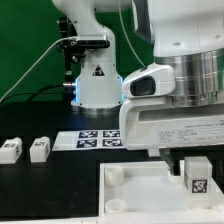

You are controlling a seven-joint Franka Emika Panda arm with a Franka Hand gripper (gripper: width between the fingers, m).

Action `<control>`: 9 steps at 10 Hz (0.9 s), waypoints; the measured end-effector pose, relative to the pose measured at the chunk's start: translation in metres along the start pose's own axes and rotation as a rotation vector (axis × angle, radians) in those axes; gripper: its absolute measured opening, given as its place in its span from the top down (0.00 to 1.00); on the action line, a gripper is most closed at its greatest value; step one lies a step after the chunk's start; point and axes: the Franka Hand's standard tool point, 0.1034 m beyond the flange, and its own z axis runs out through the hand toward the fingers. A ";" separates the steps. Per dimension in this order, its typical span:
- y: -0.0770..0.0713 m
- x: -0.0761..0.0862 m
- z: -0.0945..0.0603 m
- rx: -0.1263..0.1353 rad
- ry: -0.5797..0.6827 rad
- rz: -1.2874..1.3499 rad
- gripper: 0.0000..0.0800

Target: Assemble one leg

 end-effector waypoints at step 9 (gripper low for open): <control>0.004 0.001 0.002 0.032 -0.034 1.213 0.63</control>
Offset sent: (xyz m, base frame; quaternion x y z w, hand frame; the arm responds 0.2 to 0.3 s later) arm 0.0000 0.0000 0.0000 0.0000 0.0000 0.2667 0.9638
